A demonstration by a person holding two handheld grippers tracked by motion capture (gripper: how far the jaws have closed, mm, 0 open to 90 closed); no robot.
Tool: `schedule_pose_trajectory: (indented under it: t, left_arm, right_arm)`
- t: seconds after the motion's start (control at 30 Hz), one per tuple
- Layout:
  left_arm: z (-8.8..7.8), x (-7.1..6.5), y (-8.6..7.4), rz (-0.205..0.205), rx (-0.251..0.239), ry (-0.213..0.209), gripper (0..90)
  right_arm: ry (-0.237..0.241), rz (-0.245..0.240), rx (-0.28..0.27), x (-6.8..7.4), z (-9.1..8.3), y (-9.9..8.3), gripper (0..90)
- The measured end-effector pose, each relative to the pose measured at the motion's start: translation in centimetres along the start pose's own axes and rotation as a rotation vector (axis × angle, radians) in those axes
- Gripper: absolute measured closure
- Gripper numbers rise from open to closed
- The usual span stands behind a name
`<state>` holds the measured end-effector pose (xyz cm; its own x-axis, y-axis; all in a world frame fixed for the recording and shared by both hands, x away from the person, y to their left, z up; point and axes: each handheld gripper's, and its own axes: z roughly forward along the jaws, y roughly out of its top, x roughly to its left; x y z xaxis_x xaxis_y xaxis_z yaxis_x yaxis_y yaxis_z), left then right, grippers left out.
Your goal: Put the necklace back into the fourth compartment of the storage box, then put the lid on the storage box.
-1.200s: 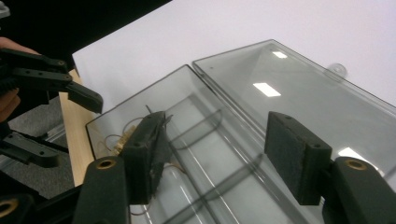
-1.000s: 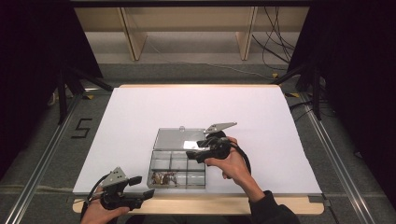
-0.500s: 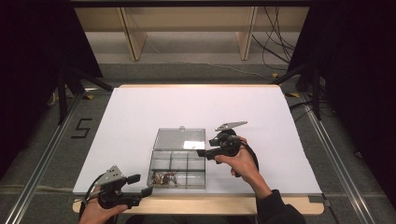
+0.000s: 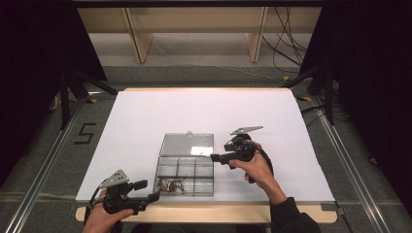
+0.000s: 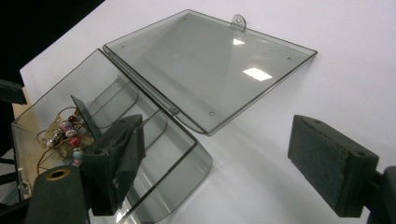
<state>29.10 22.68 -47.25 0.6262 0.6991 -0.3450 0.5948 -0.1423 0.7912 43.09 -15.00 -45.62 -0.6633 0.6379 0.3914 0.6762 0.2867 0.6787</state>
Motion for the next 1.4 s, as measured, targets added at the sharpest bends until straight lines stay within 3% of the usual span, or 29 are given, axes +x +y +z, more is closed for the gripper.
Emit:
schedule_pose_trajectory:
  t: [0.03, 0.17, 0.23, 0.27, 0.3, 0.4, 0.53, 0.57, 0.7, 1.0, 1.1, 1.13, 1.17, 1.27, 1.3, 1.33, 1.4]
  left_arm:
    - [0.1, 0.0, 0.0, -0.013, -0.001, 0.004, 25.1]
    - [0.0, 0.2, 0.1, -0.007, 0.005, 0.015, 26.1]
    - [-0.1, 0.2, 0.1, -0.013, -0.020, 0.031, 27.3]
    - [-0.1, 0.2, 0.2, -0.016, -0.026, 0.039, 27.7]
    - [-0.1, 0.3, 0.2, -0.016, -0.021, 0.034, 27.9]
    - [0.0, 0.4, 0.3, -0.014, -0.024, 0.037, 28.8]
    - [0.3, 0.3, 0.5, -0.020, -0.020, 0.039, 29.0]
    - [0.4, 0.2, 0.5, -0.030, -0.019, 0.037, 29.0]
    - [0.4, 0.4, 0.7, -0.012, -0.021, 0.038, 29.4]
    - [0.5, 0.8, 0.7, -0.035, -0.044, 0.023, 36.2]
    - [0.5, 0.9, 0.8, -0.026, -0.016, 0.021, 38.9]
    - [0.7, 0.8, 0.8, -0.034, -0.026, 0.014, 39.2]
    - [0.6, 0.8, 0.8, -0.021, -0.009, 0.020, 40.0]
    - [0.8, 0.7, 0.8, -0.022, -0.005, 0.024, 42.8]
    - [0.7, 0.8, 0.8, -0.019, 0.006, 0.031, 43.7]
    - [0.8, 0.8, 0.8, -0.026, 0.006, 0.027, 44.7]
    - [0.9, 0.8, 0.9, -0.033, 0.004, 0.027, 46.4]
  right_arm:
    - [-0.004, -0.029, -0.012, -0.4, 0.0, 0.0, 19.8]
    - [0.010, -0.007, -0.019, -0.7, 0.2, 0.0, 19.7]
    - [0.002, -0.032, -0.022, -0.8, 0.2, 0.0, 19.7]
    - [0.018, -0.011, -0.019, -0.8, 0.4, 0.0, 19.7]
    - [0.017, -0.001, -0.011, -0.7, 0.3, 0.0, 19.7]
    - [0.020, -0.031, -0.022, -1.0, 0.4, 0.1, 19.7]
    - [0.016, -0.008, -0.027, -1.2, 0.4, 0.0, 19.4]
    - [0.018, 0.021, -0.025, -1.1, 0.3, 0.0, 19.3]
    - [0.027, 0.016, -0.035, -1.5, 0.6, 0.1, 18.8]
    - [0.029, 0.012, -0.025, -1.3, 1.0, 0.2, 18.7]
    - [0.021, -0.004, -0.024, -1.3, 1.3, 0.2, 18.7]
    - [0.039, 0.037, -0.015, -1.0, 1.4, 0.2, 18.7]
    - [0.028, -0.002, -0.024, -1.2, 1.6, 0.2, 18.7]
    - [0.043, 0.016, -0.011, -1.1, 2.0, 0.2, 18.8]
    - [0.049, 0.047, -0.003, -0.8, 2.1, 0.2, 18.8]
    - [0.047, 0.021, -0.007, -1.1, 2.3, 0.2, 18.8]
    - [0.057, 0.033, -0.002, -1.1, 2.6, 0.2, 18.7]
